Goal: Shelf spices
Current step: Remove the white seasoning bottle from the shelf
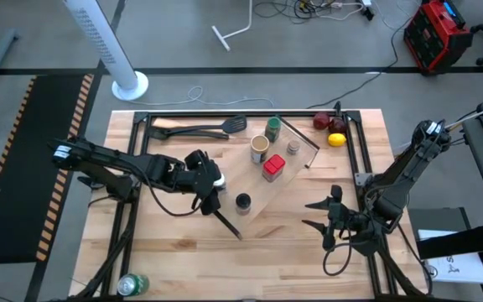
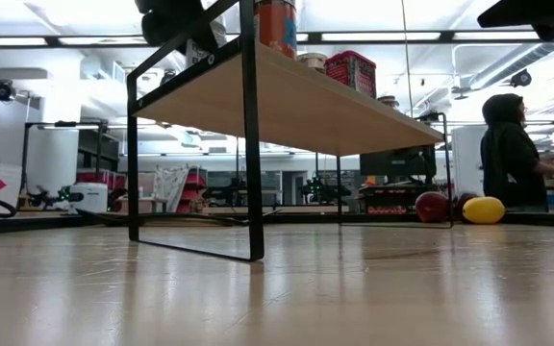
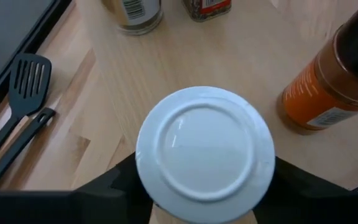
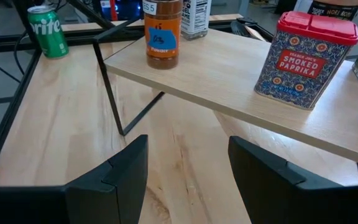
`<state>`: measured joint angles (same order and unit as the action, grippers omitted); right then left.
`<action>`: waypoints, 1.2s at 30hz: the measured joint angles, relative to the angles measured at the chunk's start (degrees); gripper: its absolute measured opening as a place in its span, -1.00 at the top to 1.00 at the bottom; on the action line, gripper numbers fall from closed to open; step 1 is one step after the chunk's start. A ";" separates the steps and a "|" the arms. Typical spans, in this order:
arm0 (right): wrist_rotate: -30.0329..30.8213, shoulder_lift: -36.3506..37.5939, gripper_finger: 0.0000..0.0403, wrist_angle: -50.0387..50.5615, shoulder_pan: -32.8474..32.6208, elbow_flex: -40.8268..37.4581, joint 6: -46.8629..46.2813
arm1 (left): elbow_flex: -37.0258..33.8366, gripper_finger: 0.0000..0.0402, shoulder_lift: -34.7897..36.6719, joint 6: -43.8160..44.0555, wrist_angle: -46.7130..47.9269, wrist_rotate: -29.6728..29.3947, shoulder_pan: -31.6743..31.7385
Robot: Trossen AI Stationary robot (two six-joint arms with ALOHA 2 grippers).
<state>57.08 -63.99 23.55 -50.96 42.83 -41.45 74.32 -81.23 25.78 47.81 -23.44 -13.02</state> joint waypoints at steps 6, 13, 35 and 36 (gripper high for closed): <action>1.12 0.00 0.01 0.15 0.00 -0.29 0.06 | 0.00 0.09 0.04 -1.81 -0.31 0.00 0.02; 1.10 0.00 0.01 0.16 0.00 -0.60 -1.19 | 1.74 0.09 0.41 -2.82 1.80 0.20 0.02; 1.01 0.00 0.01 0.15 0.00 -1.12 -1.34 | -7.30 0.09 16.63 11.99 16.87 -7.41 -2.75; 1.01 0.00 0.01 0.18 0.00 -1.23 -1.34 | -9.49 0.09 18.03 12.40 15.49 -7.53 -2.75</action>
<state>58.09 -63.99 23.73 -50.96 41.60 -42.78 64.84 -63.20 38.18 63.30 -30.97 -15.77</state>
